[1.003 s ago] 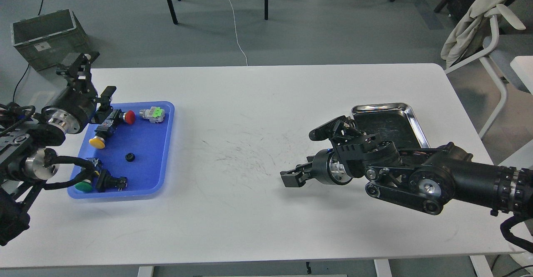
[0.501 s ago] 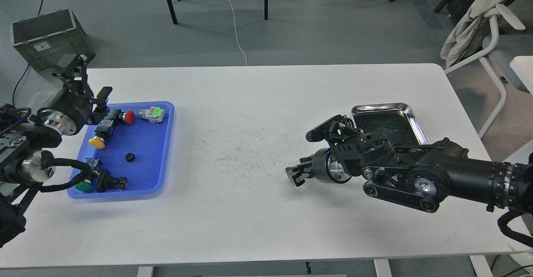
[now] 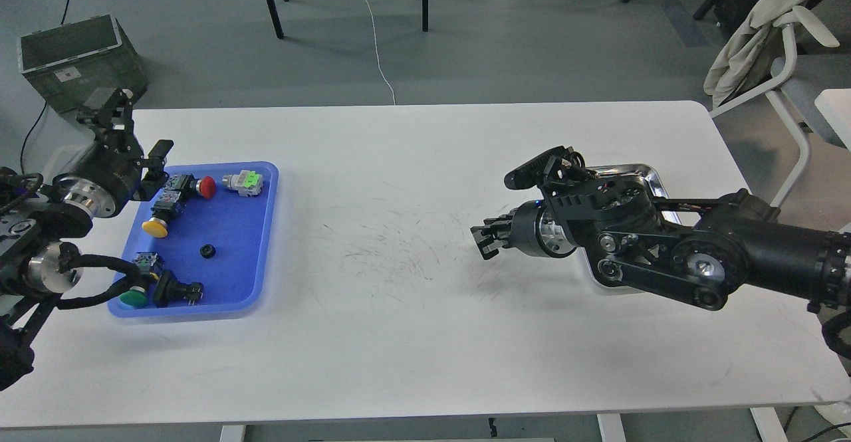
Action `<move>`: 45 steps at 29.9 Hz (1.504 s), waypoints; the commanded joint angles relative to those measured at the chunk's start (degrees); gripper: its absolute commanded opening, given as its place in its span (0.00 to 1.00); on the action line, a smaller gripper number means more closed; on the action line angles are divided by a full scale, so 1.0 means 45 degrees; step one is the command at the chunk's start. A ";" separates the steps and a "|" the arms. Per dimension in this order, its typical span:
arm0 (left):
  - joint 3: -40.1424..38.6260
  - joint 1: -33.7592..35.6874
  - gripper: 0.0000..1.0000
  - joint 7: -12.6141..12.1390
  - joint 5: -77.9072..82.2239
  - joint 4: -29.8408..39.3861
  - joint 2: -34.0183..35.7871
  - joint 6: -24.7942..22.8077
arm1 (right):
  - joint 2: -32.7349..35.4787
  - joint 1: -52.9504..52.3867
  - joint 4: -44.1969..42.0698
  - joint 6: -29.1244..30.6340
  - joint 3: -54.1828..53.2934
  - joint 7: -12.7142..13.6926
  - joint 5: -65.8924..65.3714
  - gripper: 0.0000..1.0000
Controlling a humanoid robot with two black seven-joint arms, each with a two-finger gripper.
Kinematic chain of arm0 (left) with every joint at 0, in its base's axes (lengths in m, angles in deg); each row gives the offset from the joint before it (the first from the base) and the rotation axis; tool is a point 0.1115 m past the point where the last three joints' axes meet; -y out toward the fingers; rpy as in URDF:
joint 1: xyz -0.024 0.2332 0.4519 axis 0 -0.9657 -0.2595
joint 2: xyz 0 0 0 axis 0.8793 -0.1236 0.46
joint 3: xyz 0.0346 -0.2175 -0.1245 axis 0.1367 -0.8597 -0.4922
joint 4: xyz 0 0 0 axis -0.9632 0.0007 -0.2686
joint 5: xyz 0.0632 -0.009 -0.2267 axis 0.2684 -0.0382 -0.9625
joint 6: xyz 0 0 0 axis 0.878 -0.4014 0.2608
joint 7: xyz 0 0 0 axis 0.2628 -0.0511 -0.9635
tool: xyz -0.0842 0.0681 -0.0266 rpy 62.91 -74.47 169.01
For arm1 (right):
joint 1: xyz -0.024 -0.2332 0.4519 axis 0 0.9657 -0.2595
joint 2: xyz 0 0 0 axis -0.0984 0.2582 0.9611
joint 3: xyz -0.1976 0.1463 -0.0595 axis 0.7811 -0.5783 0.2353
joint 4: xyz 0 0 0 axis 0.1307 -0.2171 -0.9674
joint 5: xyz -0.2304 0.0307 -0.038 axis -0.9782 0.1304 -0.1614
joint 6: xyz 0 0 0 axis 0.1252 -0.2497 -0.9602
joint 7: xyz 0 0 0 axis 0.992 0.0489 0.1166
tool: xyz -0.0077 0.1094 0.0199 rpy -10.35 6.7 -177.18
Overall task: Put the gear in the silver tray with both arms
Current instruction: 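Carry the gear into the silver tray and open the right gripper, then raise and withdraw the right gripper from the silver tray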
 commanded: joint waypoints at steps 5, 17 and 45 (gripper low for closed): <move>-0.0031 0.0000 0.98 -0.0020 0.0000 -0.0001 0.0043 0.0001 | 0.3459 -0.0020 0.0180 -0.0271 -0.1954 -0.0875 -0.0016 0.02; 0.0008 0.0039 0.98 -0.0020 0.0000 0.0038 0.0043 0.0001 | 0.2586 0.2987 -0.3841 -0.3259 -0.1720 -0.1464 0.0023 0.02; 0.0086 0.0176 0.98 -0.0040 0.0000 0.0077 0.0531 0.0001 | 0.1255 0.2854 -0.4939 -0.3240 -0.2129 -0.1815 0.2011 0.97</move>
